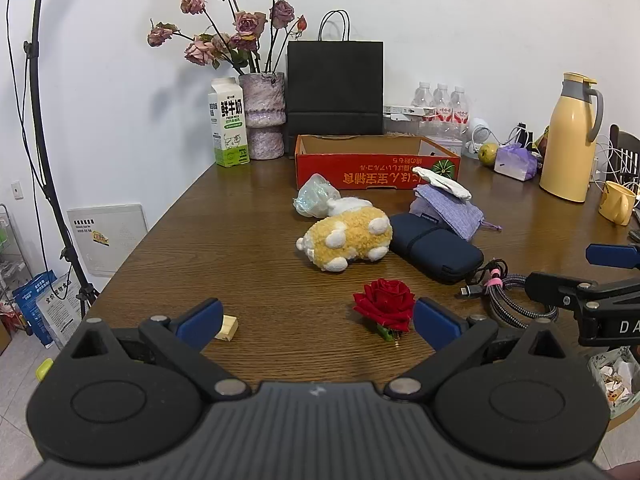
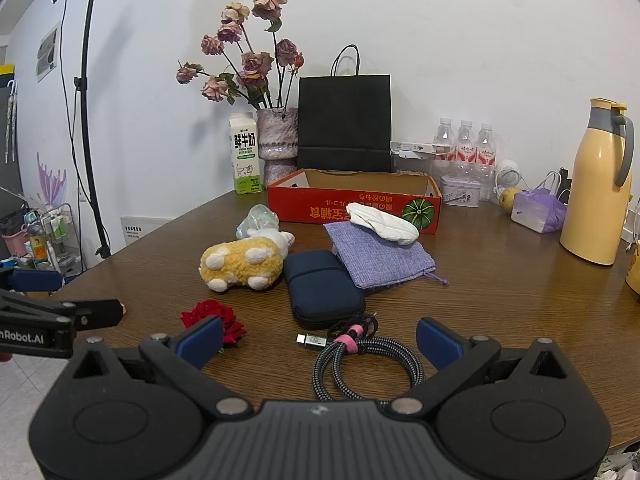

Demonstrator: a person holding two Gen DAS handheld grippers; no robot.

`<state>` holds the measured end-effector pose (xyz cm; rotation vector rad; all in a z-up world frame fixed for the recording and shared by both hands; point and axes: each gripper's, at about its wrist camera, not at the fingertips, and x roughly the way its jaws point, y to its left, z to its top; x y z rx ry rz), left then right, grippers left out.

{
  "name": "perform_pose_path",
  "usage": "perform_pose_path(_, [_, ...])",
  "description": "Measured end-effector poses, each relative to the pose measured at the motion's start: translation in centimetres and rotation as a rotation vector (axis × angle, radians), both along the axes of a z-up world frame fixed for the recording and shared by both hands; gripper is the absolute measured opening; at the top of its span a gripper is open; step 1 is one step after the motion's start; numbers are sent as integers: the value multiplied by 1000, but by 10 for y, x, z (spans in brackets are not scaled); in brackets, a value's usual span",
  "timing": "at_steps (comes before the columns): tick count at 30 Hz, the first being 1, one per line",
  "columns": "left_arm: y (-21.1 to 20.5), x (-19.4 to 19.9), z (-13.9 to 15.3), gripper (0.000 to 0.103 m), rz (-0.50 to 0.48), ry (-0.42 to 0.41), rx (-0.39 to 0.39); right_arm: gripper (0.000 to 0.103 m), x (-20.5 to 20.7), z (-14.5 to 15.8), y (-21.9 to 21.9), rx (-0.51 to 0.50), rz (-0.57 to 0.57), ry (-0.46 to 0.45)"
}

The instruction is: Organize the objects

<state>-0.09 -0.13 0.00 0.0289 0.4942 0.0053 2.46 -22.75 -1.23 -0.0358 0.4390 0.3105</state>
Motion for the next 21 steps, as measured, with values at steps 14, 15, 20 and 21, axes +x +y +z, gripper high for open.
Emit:
perform_pose_path(14, [3, 0, 0, 103, 10, 3, -6, 103, -2, -1, 1, -6, 2, 1])
perform_pose_path(15, [3, 0, 0, 103, 10, 3, -6, 103, -1, -2, 1, -6, 2, 2])
perform_pose_path(20, [2, 0, -1, 103, 5, 2, -5, 103, 0, -2, 2, -6, 1, 0])
perform_pose_path(21, [2, 0, -1, 103, 5, 2, -5, 103, 0, -2, 2, -6, 1, 2])
